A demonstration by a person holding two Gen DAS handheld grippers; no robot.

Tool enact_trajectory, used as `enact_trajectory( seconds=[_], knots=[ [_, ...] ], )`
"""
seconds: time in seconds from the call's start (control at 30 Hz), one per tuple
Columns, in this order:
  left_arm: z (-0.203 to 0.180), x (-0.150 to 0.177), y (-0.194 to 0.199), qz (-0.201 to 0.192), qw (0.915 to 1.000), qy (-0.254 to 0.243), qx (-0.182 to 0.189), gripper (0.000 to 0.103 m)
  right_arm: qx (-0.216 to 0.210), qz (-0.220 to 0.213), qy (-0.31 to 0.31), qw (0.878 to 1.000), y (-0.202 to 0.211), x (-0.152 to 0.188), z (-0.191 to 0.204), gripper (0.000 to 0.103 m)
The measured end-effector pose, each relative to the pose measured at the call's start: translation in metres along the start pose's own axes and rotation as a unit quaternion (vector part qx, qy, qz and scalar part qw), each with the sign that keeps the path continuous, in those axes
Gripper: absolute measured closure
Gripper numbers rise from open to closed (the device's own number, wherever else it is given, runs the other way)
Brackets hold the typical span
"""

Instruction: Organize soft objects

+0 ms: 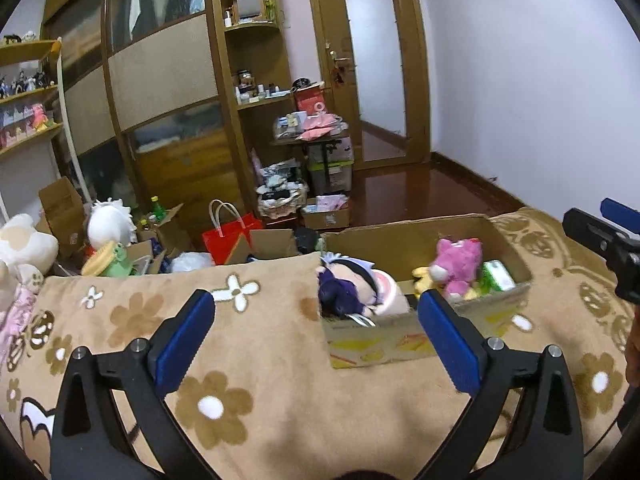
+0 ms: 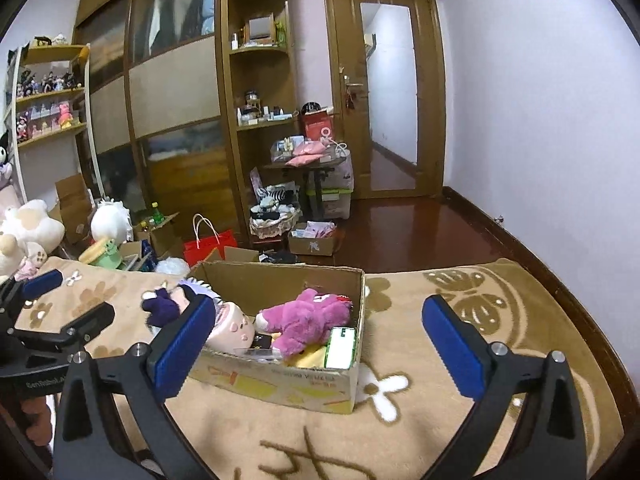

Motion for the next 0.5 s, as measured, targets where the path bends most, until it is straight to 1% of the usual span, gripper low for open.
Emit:
enact_trajectory(
  seconds=[0.07,0.23,0.5],
  knots=[
    [0.0,0.004,0.009,-0.002,1.0,0.005,0.003,0.002,0.003,-0.005,0.001,1.0,0.013,-0.001,-0.003,0.0],
    [-0.002,0.01,0.026,-0.001,1.0,0.0,-0.007,0.002,0.006,-0.014,-0.004,1.0,0.037,0.002,-0.011,0.0],
    [-0.011,0.015,0.052,-0.004,1.0,-0.009,-0.003,0.002,0.012,-0.019,-0.001,1.0,0.063,0.013,-0.014,0.0]
  ],
)
Point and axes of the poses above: each gripper's, at about its wrist camera, not at the fingertips, and y roughly against the way its jaws point, z to its left, x to its underside, the point moved 1 cm from there along -y, roughly the way its jaws point, and after that the axes turned 10 degrees about x, right-handed, at the moved point
